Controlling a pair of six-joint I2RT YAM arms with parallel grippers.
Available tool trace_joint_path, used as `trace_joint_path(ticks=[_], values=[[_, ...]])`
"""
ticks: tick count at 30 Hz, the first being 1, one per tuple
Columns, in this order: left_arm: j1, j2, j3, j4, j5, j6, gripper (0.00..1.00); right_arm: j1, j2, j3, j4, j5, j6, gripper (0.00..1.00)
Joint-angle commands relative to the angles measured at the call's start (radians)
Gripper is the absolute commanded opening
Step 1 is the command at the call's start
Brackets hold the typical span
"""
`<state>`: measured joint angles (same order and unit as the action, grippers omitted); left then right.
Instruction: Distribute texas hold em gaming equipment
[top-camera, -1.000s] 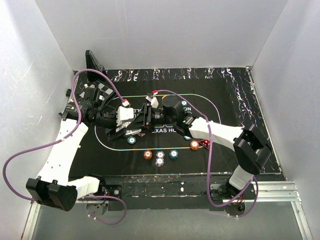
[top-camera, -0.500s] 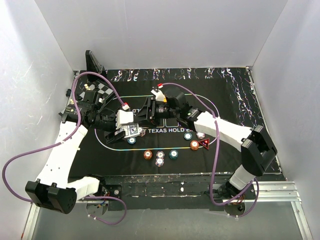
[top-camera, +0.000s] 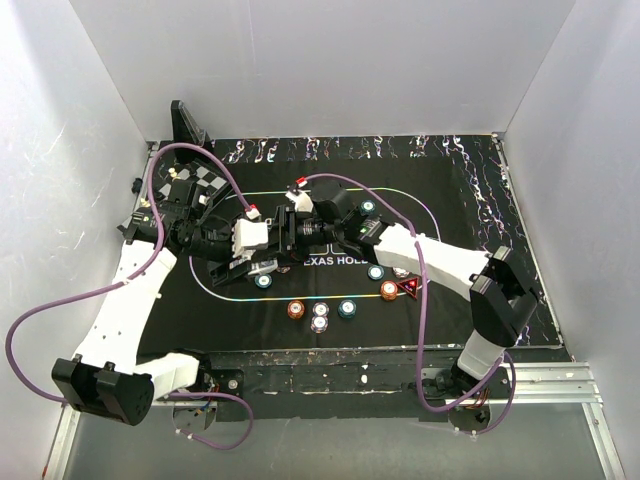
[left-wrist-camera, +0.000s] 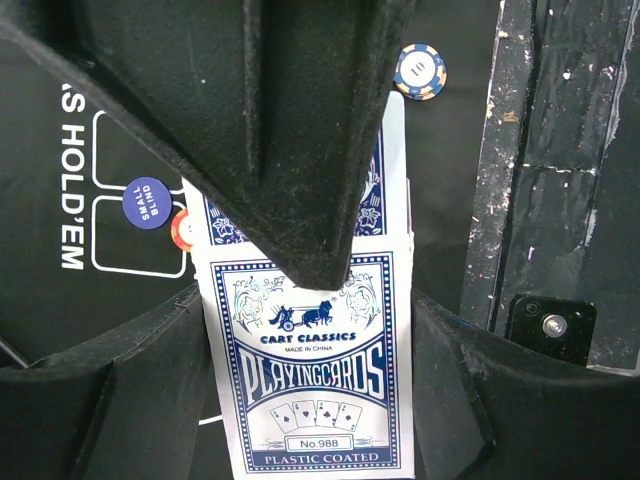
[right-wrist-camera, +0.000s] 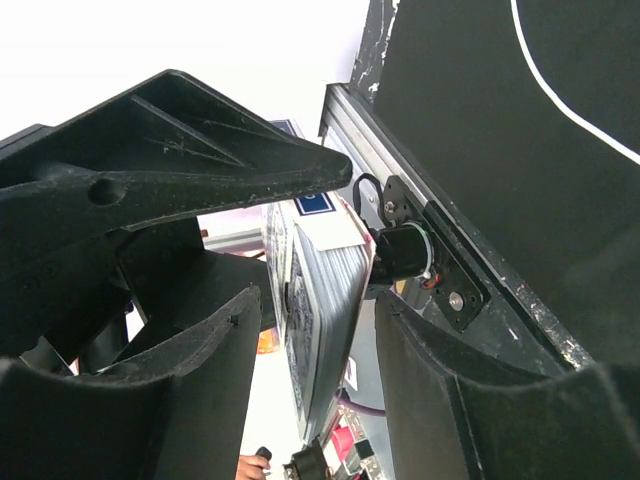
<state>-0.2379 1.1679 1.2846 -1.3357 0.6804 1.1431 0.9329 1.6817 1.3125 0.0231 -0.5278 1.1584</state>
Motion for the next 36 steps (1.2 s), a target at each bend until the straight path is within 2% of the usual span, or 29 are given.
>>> trace_joint_path(ticks=[1, 11, 36], values=[[-0.005, -0.033, 0.018, 0.042, 0.038, -0.019, 0.50, -0.002, -0.045, -0.031, 0.029, -0.008, -0.016, 0.57], [-0.003, -0.074, -0.015, 0.050, 0.048, -0.034, 0.47, -0.026, -0.108, -0.122, 0.072, 0.014, 0.001, 0.54], [-0.003, -0.120, -0.065, 0.102, 0.094, -0.115, 0.40, -0.037, -0.102, -0.108, 0.075, -0.011, 0.007, 0.46]])
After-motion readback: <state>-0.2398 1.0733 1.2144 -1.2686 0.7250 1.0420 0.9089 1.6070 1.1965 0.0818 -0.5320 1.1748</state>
